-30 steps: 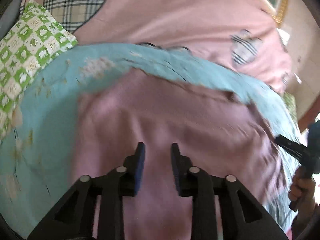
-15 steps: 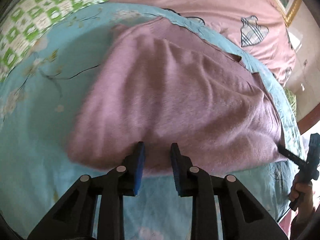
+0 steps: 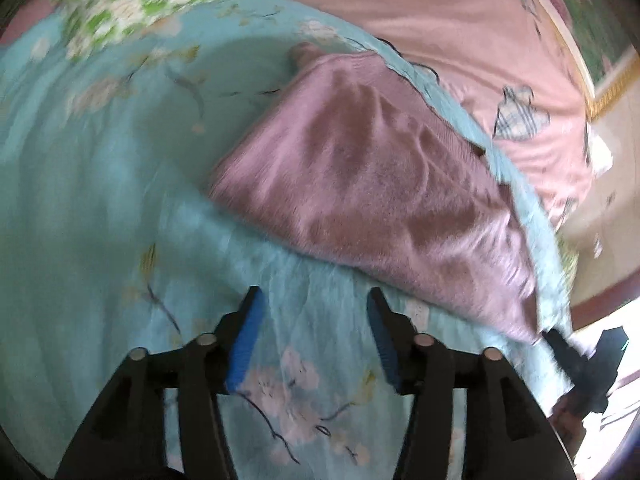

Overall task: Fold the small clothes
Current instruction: 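Fold the hem up toward the collar and open both grippers, then grasp the sweater side edge with the left gripper and lift it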

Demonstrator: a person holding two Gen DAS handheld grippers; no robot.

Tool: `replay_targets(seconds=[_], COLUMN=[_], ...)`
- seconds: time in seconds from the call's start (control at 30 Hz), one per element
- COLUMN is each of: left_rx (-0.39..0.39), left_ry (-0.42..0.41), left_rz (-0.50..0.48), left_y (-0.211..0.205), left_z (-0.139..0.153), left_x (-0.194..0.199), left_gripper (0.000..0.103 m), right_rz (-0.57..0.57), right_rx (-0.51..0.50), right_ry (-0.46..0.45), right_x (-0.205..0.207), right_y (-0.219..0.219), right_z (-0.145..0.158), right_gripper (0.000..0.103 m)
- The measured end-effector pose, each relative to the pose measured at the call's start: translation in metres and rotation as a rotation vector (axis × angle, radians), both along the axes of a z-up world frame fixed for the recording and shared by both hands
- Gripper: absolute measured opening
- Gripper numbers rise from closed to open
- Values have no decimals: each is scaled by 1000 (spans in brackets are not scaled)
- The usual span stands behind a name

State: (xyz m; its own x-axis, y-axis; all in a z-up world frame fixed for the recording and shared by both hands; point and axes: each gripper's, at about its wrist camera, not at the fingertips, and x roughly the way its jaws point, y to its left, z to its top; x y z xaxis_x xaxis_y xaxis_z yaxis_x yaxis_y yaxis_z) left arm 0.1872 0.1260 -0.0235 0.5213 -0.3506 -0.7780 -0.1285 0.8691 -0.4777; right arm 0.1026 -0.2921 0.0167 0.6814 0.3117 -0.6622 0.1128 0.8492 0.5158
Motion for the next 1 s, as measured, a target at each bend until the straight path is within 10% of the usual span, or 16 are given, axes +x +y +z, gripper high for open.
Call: replay_targets(seconds=[0.13,0.5,0.8,0.93,1.0], left_rx=[-106,-71,-143,-85,-26], left_ry=[8,-4,-85,-101,-135], left_rz=[44,71,277,231,207], left_y=[5,-3,25,7,-7], left_z=[-5,-13,-21,-13,1], left_x=[-4,33,85,103,101], left_gripper=[57,67,65,17,12], right_rz=[35,92,99,100,96], right_rx=[21,57,78,86,89], right_ry=[-12,21,9,2,-1], right_x=[-2,3,11,16,20], right_y=[16,41,39,35,31], right_z=[0,-21,-16,-15,-15], right_gripper=[49,52,53,53,53])
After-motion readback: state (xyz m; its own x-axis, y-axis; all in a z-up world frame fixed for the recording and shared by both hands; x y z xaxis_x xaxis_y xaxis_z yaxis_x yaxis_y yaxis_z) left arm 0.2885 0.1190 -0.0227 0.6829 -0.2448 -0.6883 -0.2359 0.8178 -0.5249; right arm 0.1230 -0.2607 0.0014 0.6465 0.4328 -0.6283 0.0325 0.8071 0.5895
